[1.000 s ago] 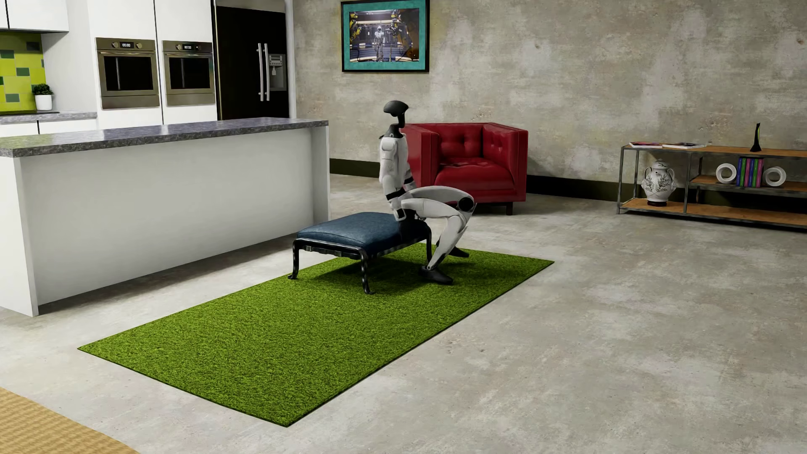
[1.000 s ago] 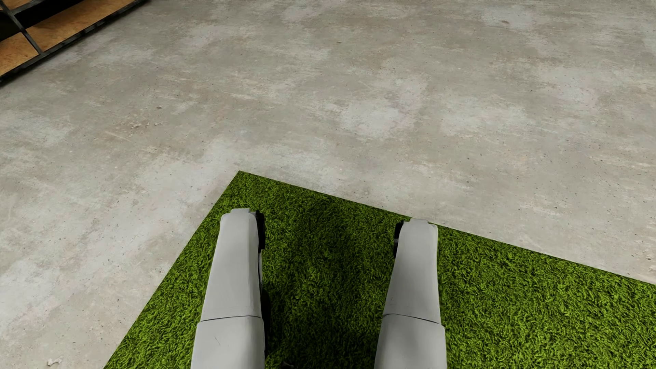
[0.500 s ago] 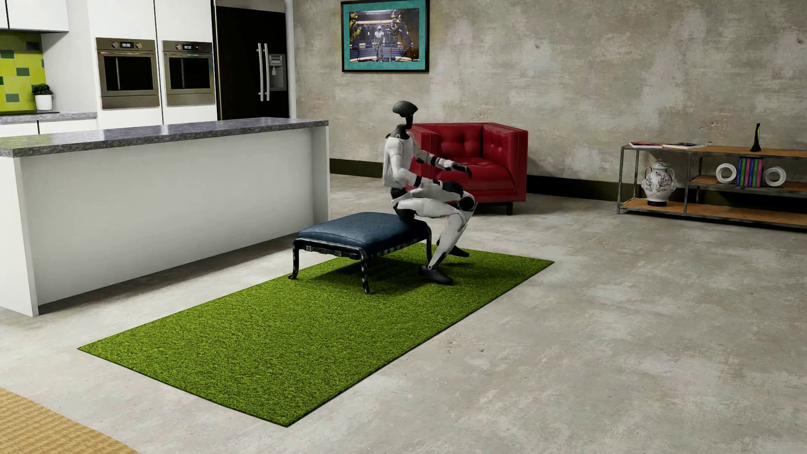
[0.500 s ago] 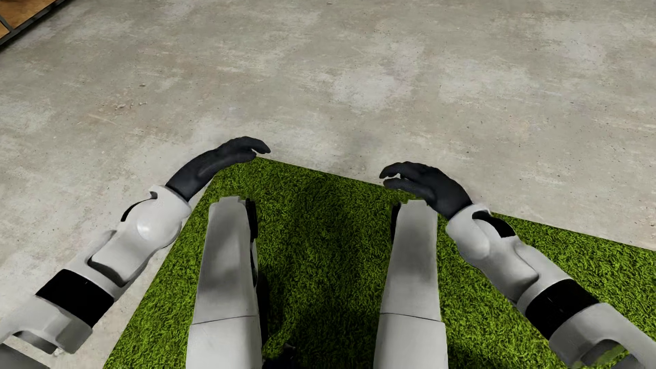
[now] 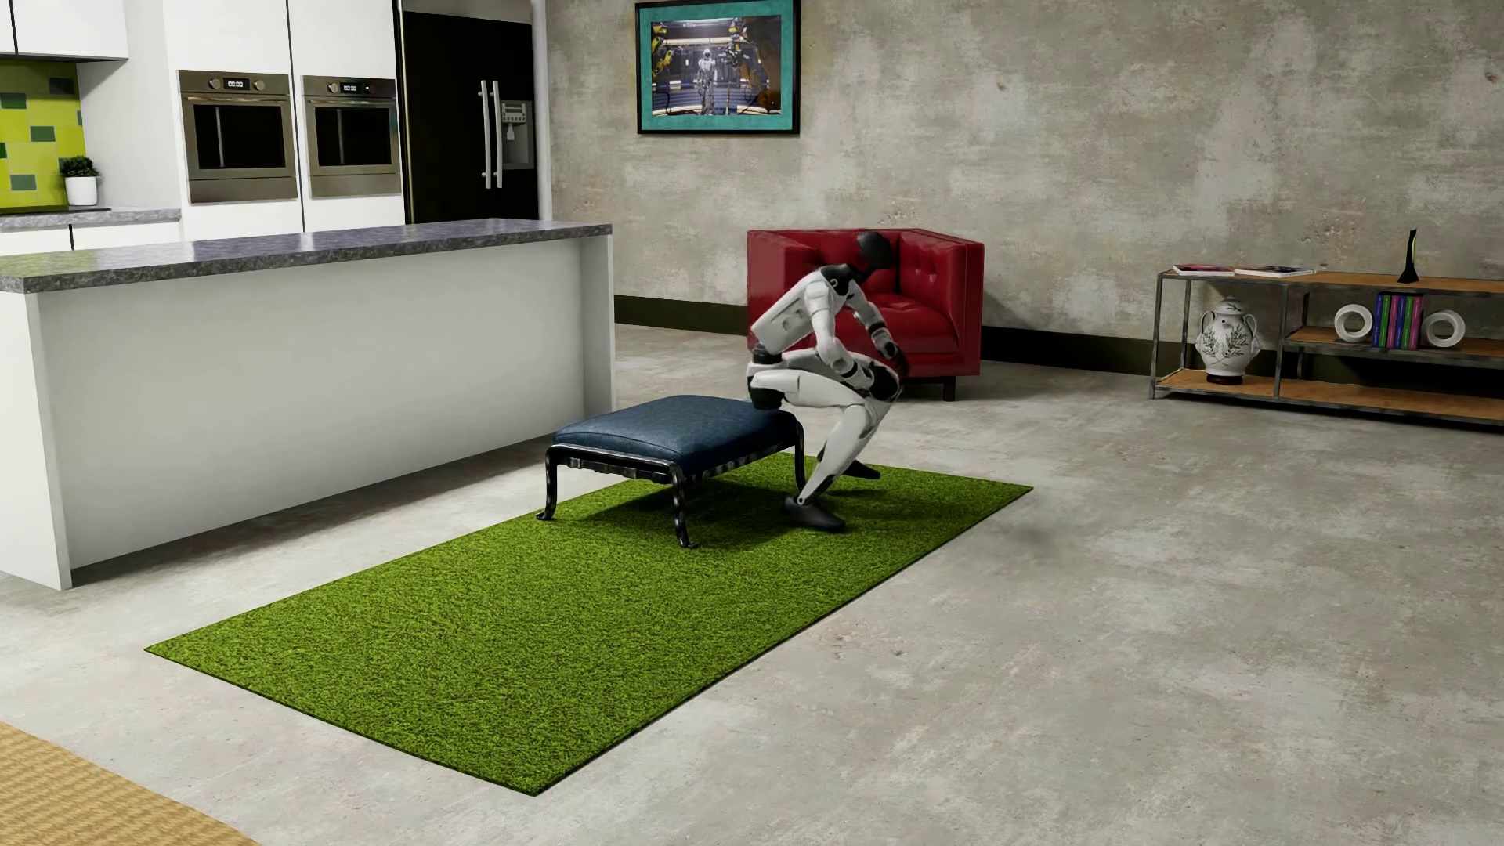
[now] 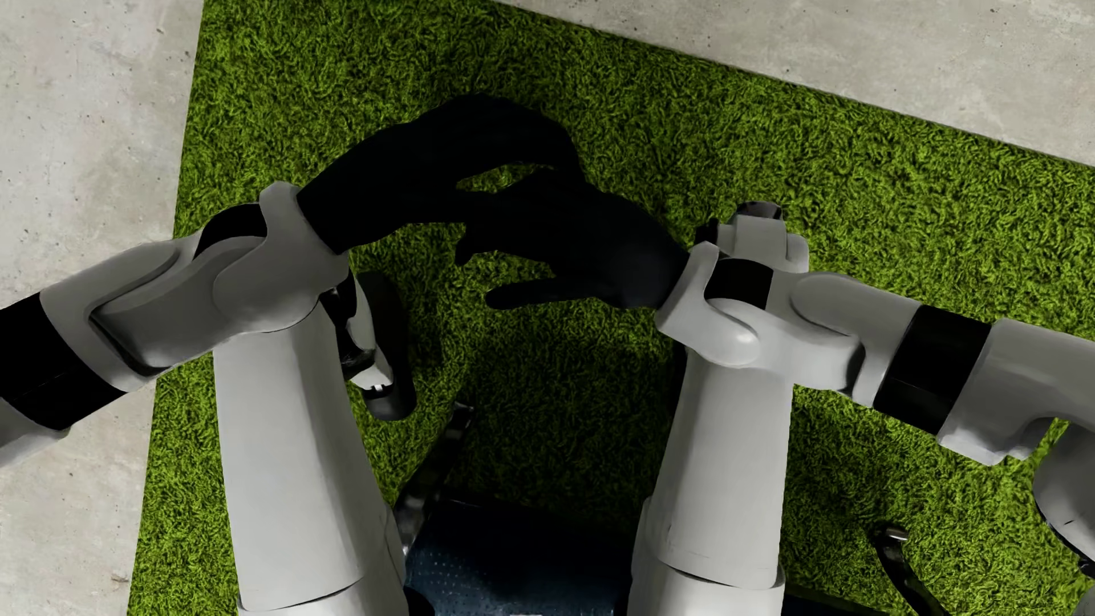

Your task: Rise from the chair

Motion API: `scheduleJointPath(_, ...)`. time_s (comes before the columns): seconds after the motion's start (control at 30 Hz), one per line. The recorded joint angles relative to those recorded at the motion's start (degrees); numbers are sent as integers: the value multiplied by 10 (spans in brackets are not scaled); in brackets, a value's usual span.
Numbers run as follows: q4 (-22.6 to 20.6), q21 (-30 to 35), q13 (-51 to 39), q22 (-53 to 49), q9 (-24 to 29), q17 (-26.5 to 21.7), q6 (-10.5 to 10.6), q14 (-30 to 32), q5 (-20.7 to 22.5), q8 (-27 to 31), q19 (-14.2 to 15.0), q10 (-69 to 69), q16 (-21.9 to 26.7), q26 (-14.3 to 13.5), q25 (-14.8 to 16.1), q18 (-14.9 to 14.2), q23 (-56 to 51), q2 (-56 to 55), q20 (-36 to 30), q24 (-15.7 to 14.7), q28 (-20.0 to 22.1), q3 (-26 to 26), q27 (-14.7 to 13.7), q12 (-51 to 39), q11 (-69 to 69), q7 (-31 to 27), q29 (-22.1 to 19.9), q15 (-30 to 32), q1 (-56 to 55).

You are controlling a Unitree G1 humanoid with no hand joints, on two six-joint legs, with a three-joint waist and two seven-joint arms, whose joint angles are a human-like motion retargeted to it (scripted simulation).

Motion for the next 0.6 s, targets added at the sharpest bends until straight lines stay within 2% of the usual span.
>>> scheduleJointPath(0.07, -5, -6, 9, 17, 2, 11, -2, -10, 2, -12, -6, -35, -11, -3, -6, 11, 19, 18, -5, 9, -2, 0, -4, -3, -38, 8, 2, -5, 17)
scheduleJointPath(0.17, -19, -41, 55, 99, -14, 67, -3, 2, 2, -34, -14, -159, -72, 17, -28, 25, 106, 86, 32, 42, -49, 0, 4, 46, -162, 27, 56, 12, 90)
scheduleJointPath(0.23, -30, -84, 101, 198, -33, 137, -3, 30, 0, -54, -23, -286, -142, 36, -56, 37, 209, 163, 52, 83, -111, 0, 10, 76, -285, 45, 124, 41, 170)
scheduleJointPath(0.33, -44, -160, 175, 402, -79, 278, -3, 92, 1, -91, -37, -506, -274, 59, -99, 48, 414, 310, 82, 164, -226, 1, 14, 122, -499, 69, 253, 99, 318)
scheduleJointPath(0.37, -50, -185, 203, 478, -101, 323, -2, 114, 1, -106, -40, -578, -322, 57, -114, 51, 484, 362, 94, 195, -247, 2, 12, 142, -566, 78, 282, 120, 372)
scheduleJointPath(0.43, -64, -227, 255, 617, -150, 402, 2, 161, 2, -139, -49, -723, -414, 79, -130, 58, 604, 474, 112, 236, -287, 2, 31, 183, -699, 100, 343, 158, 486)
scheduleJointPath(0.47, -75, -250, 285, 659, -179, 428, 2, 184, 8, -152, -60, -798, -447, 105, -114, 65, 638, 530, 125, 239, -300, 1, 62, 211, -765, 103, 368, 175, 545)
scheduleJointPath(0.5, -89, -274, 317, 682, -209, 443, 3, 204, 15, -168, -69, -868, -469, 133, -93, 75, 653, 585, 144, 229, -313, 0, 85, 243, -825, 106, 400, 190, 603)
scheduleJointPath(0.53, -100, -289, 350, 686, -242, 442, 5, 222, 20, -182, -75, -931, -480, 147, -90, 86, 640, 638, 161, 223, -326, 1, 85, 279, -882, 105, 438, 204, 657)
scheduleJointPath(0.6, -117, -316, 416, 662, -302, 413, 6, 238, 26, -200, -87, -1015, -477, 139, -88, 101, 565, 719, 195, 207, -361, 5, 58, 343, -953, 98, 494, 211, 739)
